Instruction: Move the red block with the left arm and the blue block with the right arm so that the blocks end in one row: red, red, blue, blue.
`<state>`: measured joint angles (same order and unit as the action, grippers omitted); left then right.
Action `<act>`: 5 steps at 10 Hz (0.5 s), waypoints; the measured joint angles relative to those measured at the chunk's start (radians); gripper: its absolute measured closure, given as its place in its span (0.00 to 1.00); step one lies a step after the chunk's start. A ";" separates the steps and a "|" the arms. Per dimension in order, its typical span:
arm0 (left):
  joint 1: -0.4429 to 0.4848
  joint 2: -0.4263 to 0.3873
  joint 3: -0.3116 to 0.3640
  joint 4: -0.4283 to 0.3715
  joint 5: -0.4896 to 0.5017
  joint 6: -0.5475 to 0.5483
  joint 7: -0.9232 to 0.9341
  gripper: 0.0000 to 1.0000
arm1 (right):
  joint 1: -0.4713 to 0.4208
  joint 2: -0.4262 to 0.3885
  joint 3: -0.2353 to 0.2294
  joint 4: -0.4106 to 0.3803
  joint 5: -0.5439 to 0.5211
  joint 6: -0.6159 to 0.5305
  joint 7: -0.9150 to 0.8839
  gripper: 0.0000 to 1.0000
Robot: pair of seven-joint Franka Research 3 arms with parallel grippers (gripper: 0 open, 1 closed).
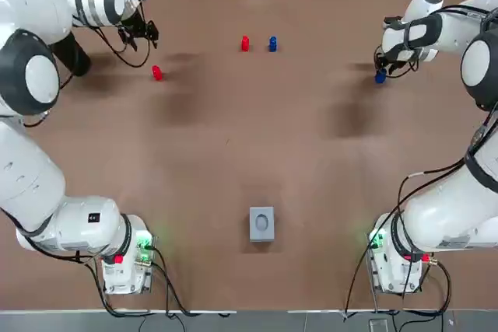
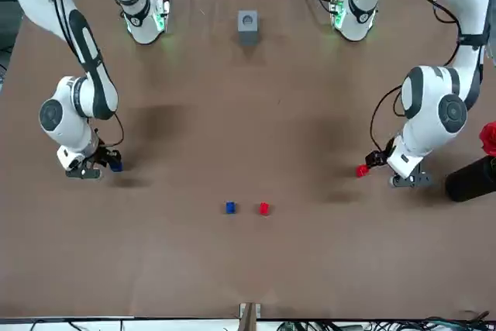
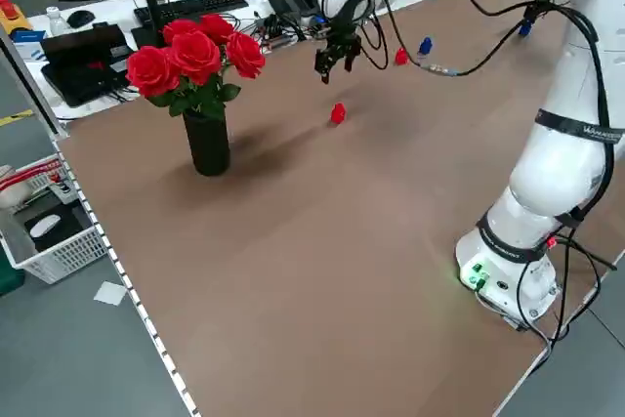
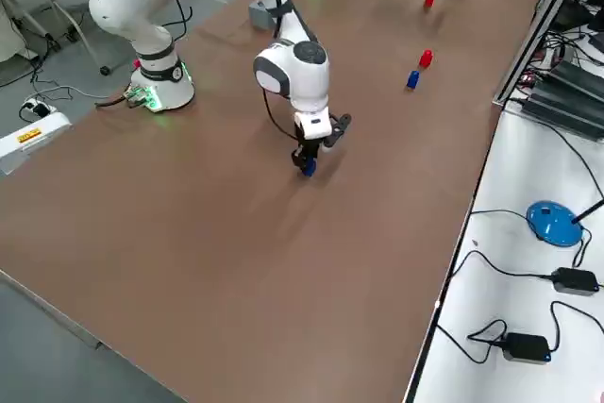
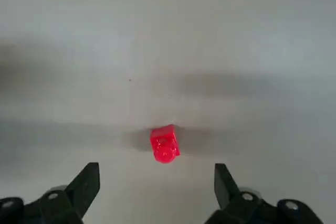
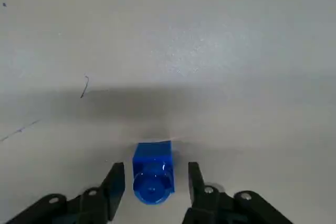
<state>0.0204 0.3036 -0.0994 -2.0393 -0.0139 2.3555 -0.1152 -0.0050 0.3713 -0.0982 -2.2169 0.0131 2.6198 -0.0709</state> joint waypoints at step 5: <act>0.000 0.055 0.000 -0.023 0.000 0.035 0.000 0.19 | 0.000 0.000 0.000 0.002 0.001 0.000 0.000 0.56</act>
<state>0.0204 0.3584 -0.0994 -2.0625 -0.0139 2.3905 -0.1152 -0.0050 0.3716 -0.0982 -2.2150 0.0142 2.6198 -0.0709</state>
